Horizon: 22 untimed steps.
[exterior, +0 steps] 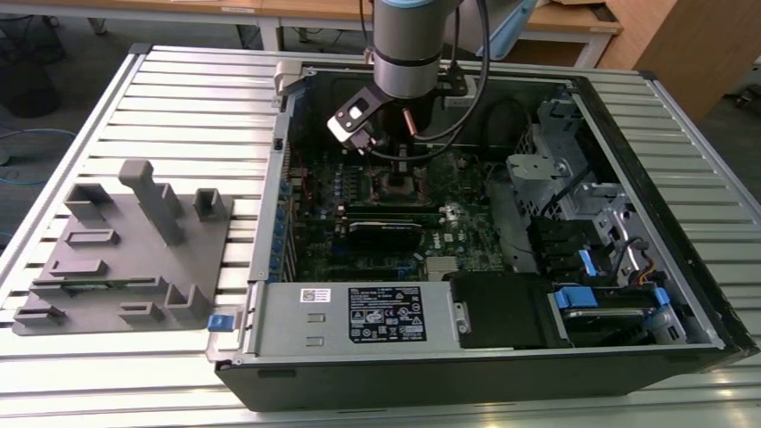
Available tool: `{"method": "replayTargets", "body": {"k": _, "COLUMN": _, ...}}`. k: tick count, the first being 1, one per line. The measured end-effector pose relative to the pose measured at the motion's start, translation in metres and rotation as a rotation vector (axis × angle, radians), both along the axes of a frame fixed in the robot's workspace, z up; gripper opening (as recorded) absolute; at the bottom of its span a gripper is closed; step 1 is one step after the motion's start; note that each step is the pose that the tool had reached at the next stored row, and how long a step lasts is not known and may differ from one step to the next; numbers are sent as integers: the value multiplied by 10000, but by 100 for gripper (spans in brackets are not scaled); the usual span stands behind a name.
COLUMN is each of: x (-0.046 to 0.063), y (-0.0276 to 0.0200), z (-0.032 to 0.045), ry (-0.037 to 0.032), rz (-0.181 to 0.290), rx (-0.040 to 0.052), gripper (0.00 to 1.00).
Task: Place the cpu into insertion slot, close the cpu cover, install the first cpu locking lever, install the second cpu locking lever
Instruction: 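Place the cpu into insertion slot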
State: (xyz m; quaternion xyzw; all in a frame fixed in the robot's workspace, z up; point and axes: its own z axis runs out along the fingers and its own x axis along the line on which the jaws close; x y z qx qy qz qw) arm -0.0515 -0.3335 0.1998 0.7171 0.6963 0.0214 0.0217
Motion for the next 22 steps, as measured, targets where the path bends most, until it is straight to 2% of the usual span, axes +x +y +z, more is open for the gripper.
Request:
{"method": "replayTargets", "body": {"k": 8, "x": -2, "y": -3, "z": 160, "ry": 12, "rz": 0, "rx": -19, "gripper": 11}}
{"method": "replayTargets", "body": {"k": 12, "x": -2, "y": -3, "z": 171, "ry": 11, "rz": 0, "rx": -17, "gripper": 11}}
{"method": "replayTargets", "body": {"k": 14, "x": -2, "y": -3, "z": 227, "ry": 12, "rz": 0, "rx": -19, "gripper": 11}}
{"method": "replayTargets", "body": {"k": 18, "x": -2, "y": -3, "z": 231, "ry": 12, "rz": -1, "rx": -19, "gripper": 11}}
{"method": "replayTargets", "body": {"k": 20, "x": -2, "y": -3, "z": 294, "ry": 12, "rz": 0, "rx": -18, "gripper": 11}}
{"method": "replayTargets", "body": {"k": 22, "x": -2, "y": -3, "z": 296, "ry": 12, "rz": 0, "rx": -19, "gripper": 11}}
